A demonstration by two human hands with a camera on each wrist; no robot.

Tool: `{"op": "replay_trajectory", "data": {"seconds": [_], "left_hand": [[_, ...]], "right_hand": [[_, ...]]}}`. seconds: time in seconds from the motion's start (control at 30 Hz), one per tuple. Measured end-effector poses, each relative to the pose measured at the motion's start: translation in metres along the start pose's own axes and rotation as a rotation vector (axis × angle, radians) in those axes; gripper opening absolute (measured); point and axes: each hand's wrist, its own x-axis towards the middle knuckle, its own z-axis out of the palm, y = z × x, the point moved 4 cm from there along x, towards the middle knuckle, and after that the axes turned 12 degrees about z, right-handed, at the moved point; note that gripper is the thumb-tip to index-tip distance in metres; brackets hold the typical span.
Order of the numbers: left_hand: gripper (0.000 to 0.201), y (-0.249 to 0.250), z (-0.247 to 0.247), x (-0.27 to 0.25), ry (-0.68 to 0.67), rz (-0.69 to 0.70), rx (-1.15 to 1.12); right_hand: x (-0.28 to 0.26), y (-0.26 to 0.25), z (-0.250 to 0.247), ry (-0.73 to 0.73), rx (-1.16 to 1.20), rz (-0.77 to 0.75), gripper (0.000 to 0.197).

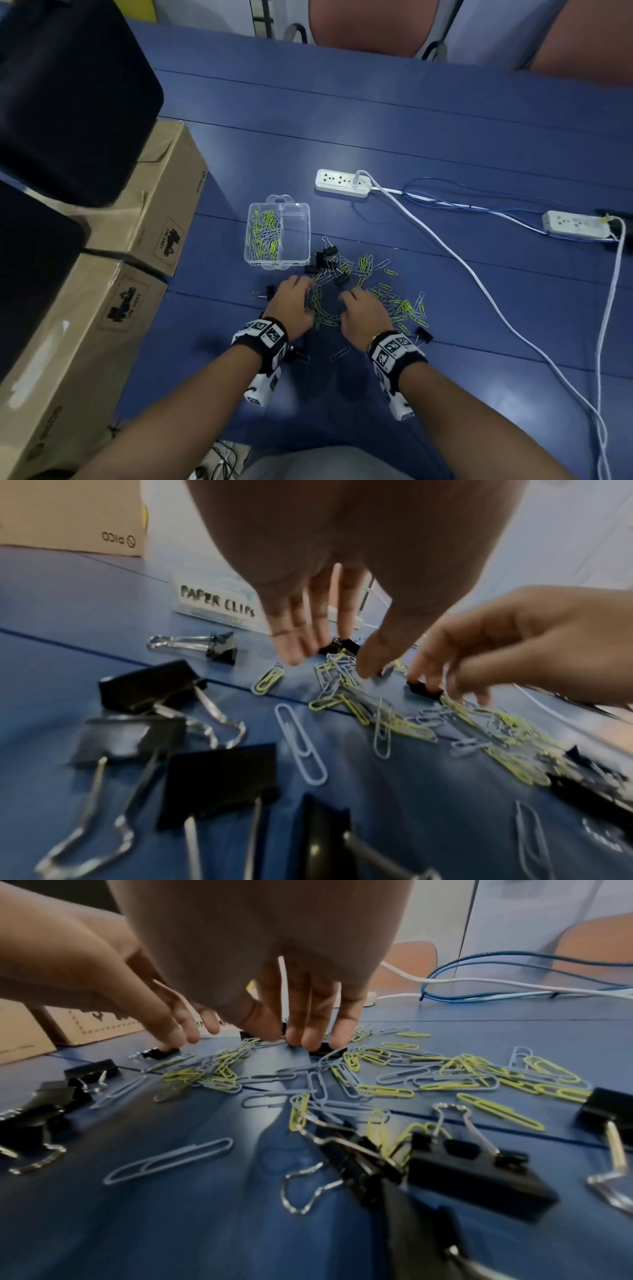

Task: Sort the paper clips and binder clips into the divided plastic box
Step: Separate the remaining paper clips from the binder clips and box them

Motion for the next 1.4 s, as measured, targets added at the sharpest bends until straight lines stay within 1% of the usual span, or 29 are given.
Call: {"op": "replay_trajectory", "data": {"seconds": [0.03,0.1,0.13,0.17,0.2,0.27,0.33,0.4,0.47,0.53,0.6,0.67,0.73,0.8,0.87,0.93,1.0,1.17,1.27,1.4], "left_hand": [[0.063,-0.001,0.001,0.002,-0.021,-0.045,0.037],[0.084,-0.002,0.006,0.005,-0.144,-0.127,0.111],[0.093,0.0,0.009,0.007,-0.209,-0.143,0.147],[0.098,0.003,0.013,0.008,-0.259,-0.138,0.183],[0.097,0.006,0.016,0.01,-0.293,-0.119,0.214],[0.085,0.009,0.021,0.013,-0.318,-0.078,0.232],[0.066,0.011,0.023,0.015,-0.313,-0.057,0.178],[0.049,0.014,0.024,0.016,-0.303,-0.038,0.14],[0.038,0.018,0.025,0.016,-0.302,-0.012,0.154],[0.034,0.021,0.025,0.017,-0.288,0.018,0.166],[0.029,0.024,0.023,0.019,-0.28,0.018,0.144],[0.023,0.026,0.02,0.02,-0.27,0.017,0.133],[0.021,0.028,0.018,0.02,-0.262,0.018,0.127],[0.022,0.03,0.016,0.019,-0.261,0.018,0.111],[0.023,0.032,0.015,0.018,-0.254,0.02,0.098],[0.026,0.032,0.013,0.017,-0.236,0.022,0.068],[0.028,0.031,0.012,0.016,-0.22,0.015,0.027],[0.026,0.031,0.008,0.018,-0.155,-0.02,-0.056],[0.026,0.033,0.004,0.02,-0.141,-0.032,-0.085],[0.025,0.036,-0.005,0.02,-0.123,-0.043,-0.126]], "right_hand": [[-0.003,0.003,0.0,0.002,0.009,0.011,0.032],[-0.008,0.016,-0.002,0.029,0.046,0.068,0.029],[-0.011,0.025,-0.004,0.045,0.076,0.101,0.027],[-0.014,0.035,-0.006,0.059,0.113,0.133,0.027],[-0.018,0.046,-0.008,0.068,0.154,0.162,0.027],[-0.025,0.067,-0.01,0.084,0.233,0.2,0.029],[-0.032,0.078,-0.011,0.102,0.261,0.186,0.031],[-0.034,0.076,-0.011,0.1,0.242,0.132,0.03],[-0.033,0.065,-0.011,0.083,0.202,0.074,0.03],[-0.029,0.052,-0.01,0.041,0.12,0.048,0.032],[-0.026,0.045,-0.008,-0.012,0.053,0.085,0.035],[-0.022,0.045,-0.005,-0.042,0.057,0.191,0.041],[-0.018,0.048,-0.004,-0.046,0.086,0.285,0.046],[-0.015,0.049,-0.003,-0.059,0.092,0.34,0.047],[-0.011,0.049,-0.002,-0.07,0.085,0.361,0.039],[-0.009,0.048,-0.003,-0.061,0.051,0.361,0.022],[-0.008,0.048,-0.004,-0.076,0.011,0.357,0.014],[-0.008,0.051,-0.003,-0.092,0.039,0.326,0.006],[-0.009,0.053,-0.004,-0.092,0.087,0.307,0.005],[-0.013,0.057,-0.011,-0.049,0.189,0.281,0.005]]}}
